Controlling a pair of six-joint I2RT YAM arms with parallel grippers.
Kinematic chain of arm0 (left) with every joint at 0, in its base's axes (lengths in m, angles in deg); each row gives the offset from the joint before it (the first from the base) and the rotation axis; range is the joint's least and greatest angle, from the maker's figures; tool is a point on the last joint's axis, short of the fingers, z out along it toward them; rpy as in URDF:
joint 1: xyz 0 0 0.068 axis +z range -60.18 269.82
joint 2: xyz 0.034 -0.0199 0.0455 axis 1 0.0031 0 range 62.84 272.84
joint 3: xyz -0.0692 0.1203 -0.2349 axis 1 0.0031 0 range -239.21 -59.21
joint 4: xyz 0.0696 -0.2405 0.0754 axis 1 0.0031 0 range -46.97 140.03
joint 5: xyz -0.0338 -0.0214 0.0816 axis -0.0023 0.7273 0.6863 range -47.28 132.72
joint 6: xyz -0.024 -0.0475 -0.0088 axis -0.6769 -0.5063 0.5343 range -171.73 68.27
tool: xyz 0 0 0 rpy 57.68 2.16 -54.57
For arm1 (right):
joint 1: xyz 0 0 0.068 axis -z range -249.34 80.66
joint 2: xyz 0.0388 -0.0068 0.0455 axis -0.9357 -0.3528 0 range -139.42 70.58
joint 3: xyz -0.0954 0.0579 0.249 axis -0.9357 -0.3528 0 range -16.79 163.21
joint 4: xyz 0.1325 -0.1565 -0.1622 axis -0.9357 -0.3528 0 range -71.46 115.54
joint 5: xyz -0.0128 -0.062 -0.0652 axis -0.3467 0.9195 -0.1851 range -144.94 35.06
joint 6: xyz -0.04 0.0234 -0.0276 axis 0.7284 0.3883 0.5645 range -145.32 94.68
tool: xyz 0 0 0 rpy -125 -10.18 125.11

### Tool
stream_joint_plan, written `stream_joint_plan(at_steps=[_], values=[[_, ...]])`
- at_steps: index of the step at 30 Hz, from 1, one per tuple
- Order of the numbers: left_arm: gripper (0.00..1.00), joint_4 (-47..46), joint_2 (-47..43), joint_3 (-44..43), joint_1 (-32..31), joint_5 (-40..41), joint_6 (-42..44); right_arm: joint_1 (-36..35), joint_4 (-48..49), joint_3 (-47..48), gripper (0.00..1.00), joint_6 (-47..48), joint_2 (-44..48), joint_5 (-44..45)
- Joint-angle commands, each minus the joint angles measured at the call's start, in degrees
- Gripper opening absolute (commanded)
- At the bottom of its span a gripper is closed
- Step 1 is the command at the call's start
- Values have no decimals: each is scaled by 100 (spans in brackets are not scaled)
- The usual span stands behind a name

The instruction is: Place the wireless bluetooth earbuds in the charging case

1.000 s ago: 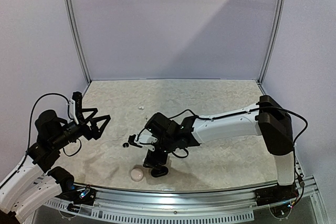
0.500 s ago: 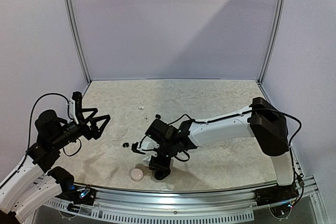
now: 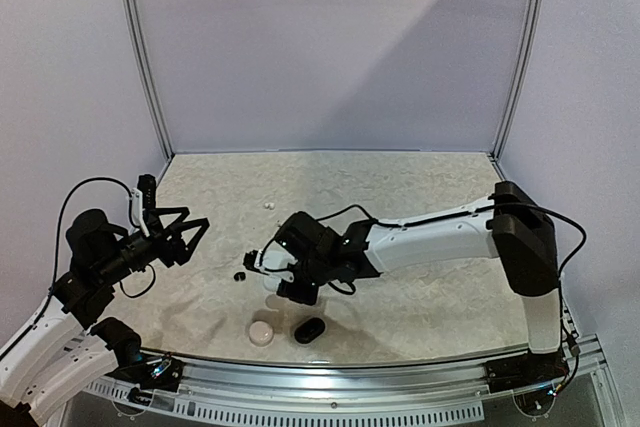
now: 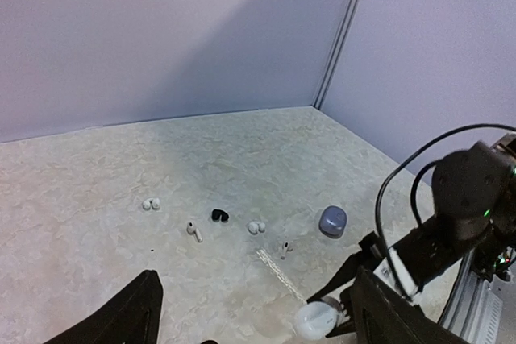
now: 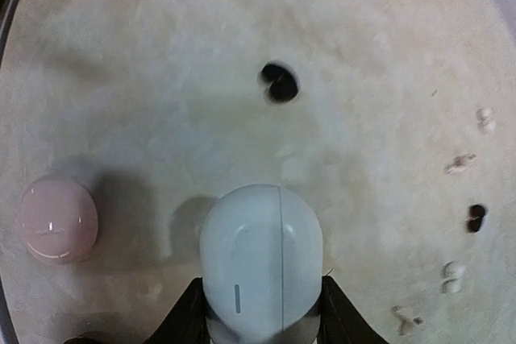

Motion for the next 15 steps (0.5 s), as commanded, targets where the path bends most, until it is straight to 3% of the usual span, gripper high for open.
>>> stream_joint_plan(at_steps=[1,9,15], values=[[82,-239,33,121,76,-576,-282,-8,1041,168,12,707,759,665],[91,-505,274,179,47,-1205,-722,-120,1411,636,11,1924,723,373],[85,-496,322,175,26,-1240,-756,-301,1386,1079,10,2464,387,344]])
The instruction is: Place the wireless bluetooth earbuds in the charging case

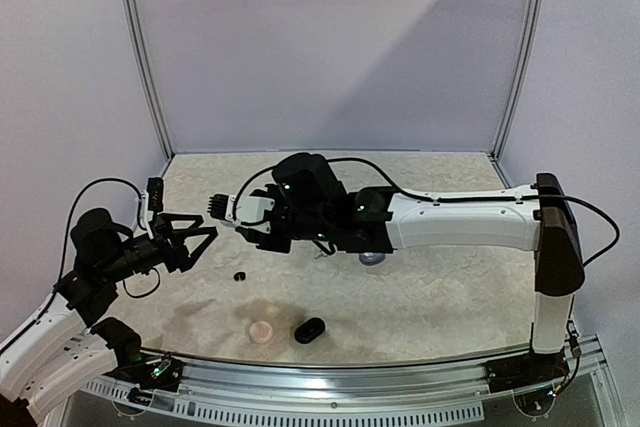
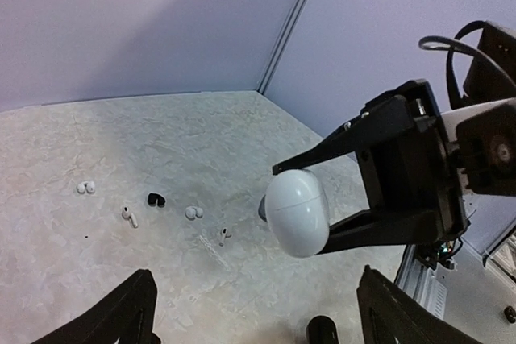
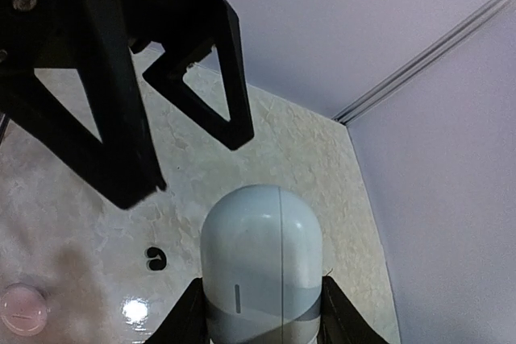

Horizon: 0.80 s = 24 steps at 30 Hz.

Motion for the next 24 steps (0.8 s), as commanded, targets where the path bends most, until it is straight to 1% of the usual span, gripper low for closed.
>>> stream_joint_plan(at_steps=[1,5,12,15,17,20,24], values=[[83,-125,42,81,19,-196,-112,-174,34,304,10,512,-316,-79],[74,-117,76,70,3,-168,-112,-182,126,391,10,544,-371,-253],[52,-116,61,69,3,-122,-91,-209,122,434,9,710,-387,-811],[39,-95,60,63,3,-144,-74,-219,128,471,9,722,-421,-897],[33,-98,60,60,3,-179,-80,-210,133,504,9,709,-448,-861],[28,-106,76,60,2,-230,-92,-213,132,560,9,684,-477,-794],[27,-124,82,70,3,-303,-147,-214,157,684,8,632,-527,-664]])
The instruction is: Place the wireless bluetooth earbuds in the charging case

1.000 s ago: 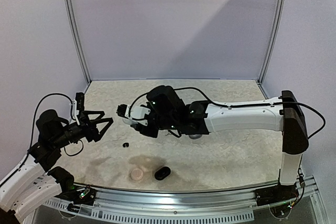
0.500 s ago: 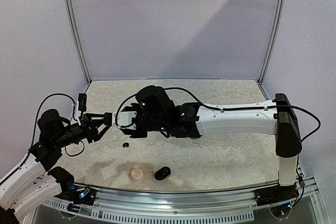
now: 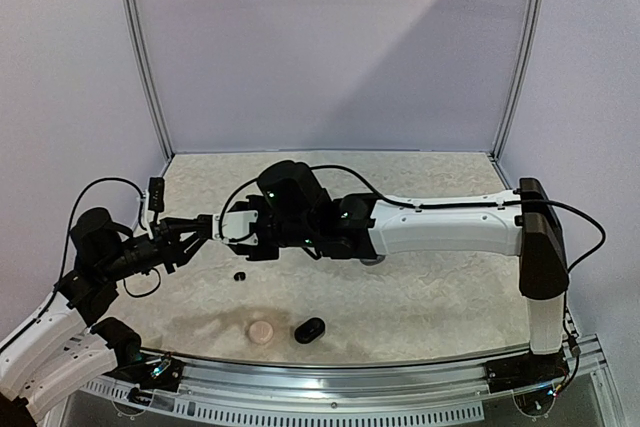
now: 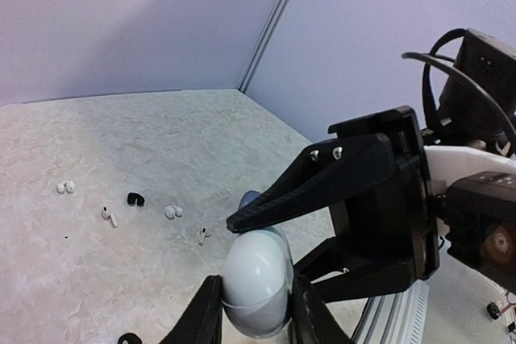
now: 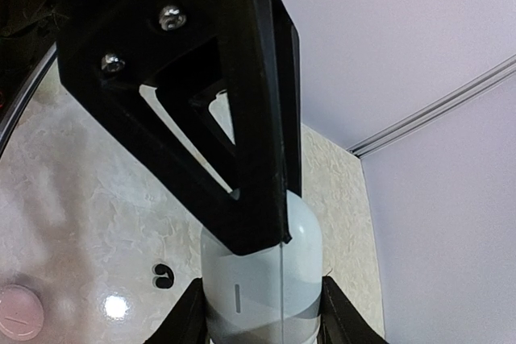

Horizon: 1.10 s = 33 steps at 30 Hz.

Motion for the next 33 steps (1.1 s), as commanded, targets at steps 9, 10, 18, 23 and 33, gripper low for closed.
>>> stream_joint_plan(at_steps=[9,10,18,23,33], values=[[36,9,46,69,13,24,-21,-79,260,434,6,-88,-167,99],[37,13,35,71,13,34,-25,-81,274,432,6,-96,-172,97],[1,6,-18,56,18,266,93,-79,210,424,9,-124,-168,-15],[0,-27,-127,52,22,362,269,-79,166,425,26,-201,-167,-79],[0,108,-282,29,21,465,608,58,-1122,759,99,-1071,76,-952]])
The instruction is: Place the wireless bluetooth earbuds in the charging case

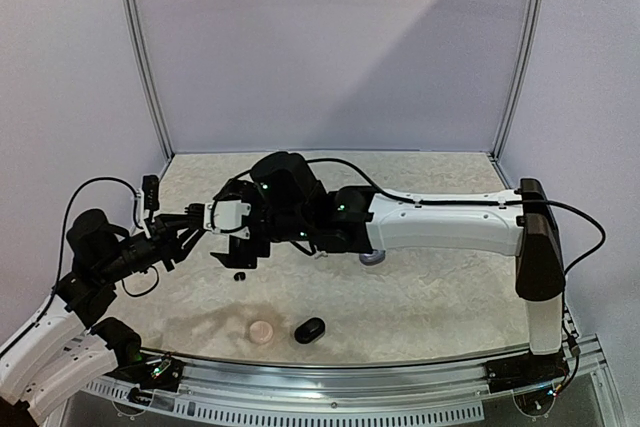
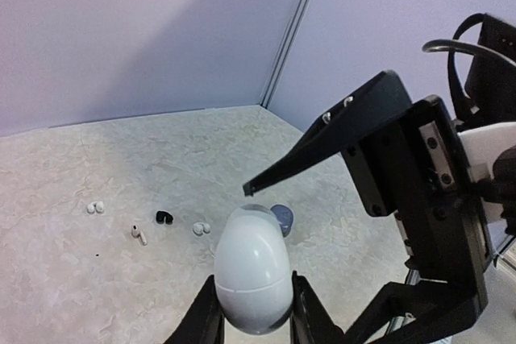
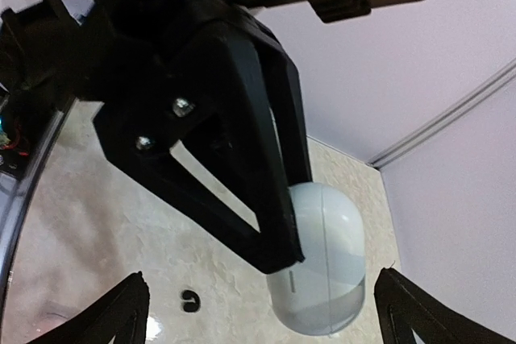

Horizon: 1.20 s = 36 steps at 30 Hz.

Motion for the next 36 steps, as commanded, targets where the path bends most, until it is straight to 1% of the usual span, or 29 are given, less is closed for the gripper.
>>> stream_joint_plan(at_steps=[1,4,6,7,9,11,14,17,19,24,26,31,35,36], values=[[0,93,-97,32,22,3,283,133,-996,294,99,-694,302,-975],[0,62,-97,43,18,-172,369,414,-1512,480,99,-1267,474,-2015],[0,-4,-97,62,22,-427,372,663,-1764,649,99,-1754,495,-2866],[0,-46,-96,71,22,-589,369,785,-1776,694,97,-2011,487,-3266],[0,-103,-84,57,16,-971,400,963,-1613,704,91,-2539,451,-3936],[0,-129,-71,-38,10,-1285,497,1018,-1551,783,85,-2919,383,-4164],[0,45,-66,-262,12,-1477,863,1026,-1739,1000,83,-3057,177,-4337],[0,475,-39,-495,7,-1703,1498,1021,-1688,1105,79,-3224,21,-4501],[0,526,2,-551,5,-1779,1593,998,-1693,1122,79,-3237,-35,-4564],[0,285,35,-527,-44,-1872,1583,801,-2027,1270,86,-2868,-178,-4216],[0,338,43,-545,-57,-1951,1708,758,-2113,1400,85,-2794,-282,-4082],[0,508,61,-604,-97,-2044,1941,758,-2004,1457,76,-2865,-375,-3801],[0,639,70,-650,-122,-2185,2103,785,-2026,1518,64,-2887,-435,-3479],[0,901,67,-664,-129,-2243,2273,811,-2017,1537,61,-2918,-454,-3485]])
